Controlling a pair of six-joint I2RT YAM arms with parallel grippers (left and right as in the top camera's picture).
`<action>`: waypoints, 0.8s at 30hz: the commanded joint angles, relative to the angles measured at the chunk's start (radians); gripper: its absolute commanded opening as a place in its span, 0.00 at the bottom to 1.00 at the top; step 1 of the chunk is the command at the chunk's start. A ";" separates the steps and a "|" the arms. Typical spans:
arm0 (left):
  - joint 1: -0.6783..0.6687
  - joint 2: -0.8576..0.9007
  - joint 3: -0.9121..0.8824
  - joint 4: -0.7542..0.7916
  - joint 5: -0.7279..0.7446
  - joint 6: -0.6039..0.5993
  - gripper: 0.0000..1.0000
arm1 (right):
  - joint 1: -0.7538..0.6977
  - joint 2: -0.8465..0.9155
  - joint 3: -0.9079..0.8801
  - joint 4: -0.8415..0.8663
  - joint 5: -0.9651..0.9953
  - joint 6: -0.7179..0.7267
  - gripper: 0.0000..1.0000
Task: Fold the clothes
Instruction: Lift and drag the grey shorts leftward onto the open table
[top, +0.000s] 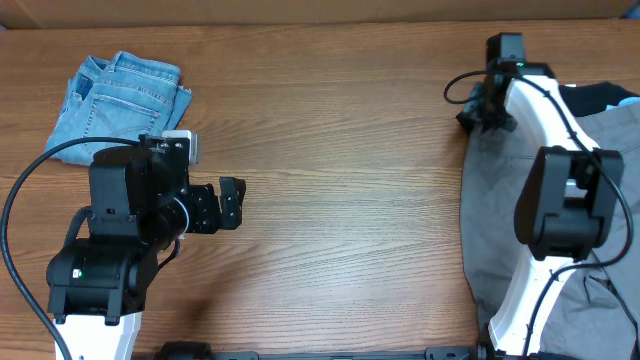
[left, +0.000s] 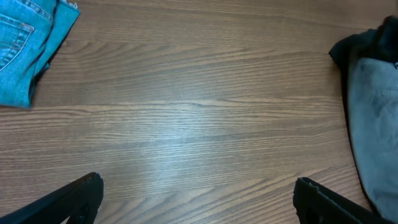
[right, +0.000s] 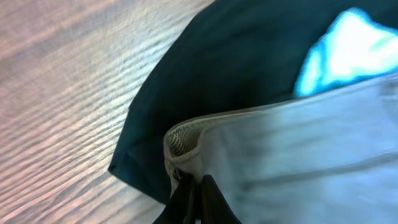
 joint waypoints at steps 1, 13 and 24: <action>0.004 0.001 0.024 0.000 0.012 0.023 1.00 | -0.035 -0.148 0.081 -0.014 0.024 -0.023 0.04; 0.005 -0.002 0.102 0.005 0.000 0.018 1.00 | 0.218 -0.457 0.266 -0.031 -0.383 -0.192 0.04; 0.004 0.000 0.341 -0.031 -0.224 0.050 1.00 | 0.705 -0.494 0.272 -0.154 -0.017 -0.148 0.70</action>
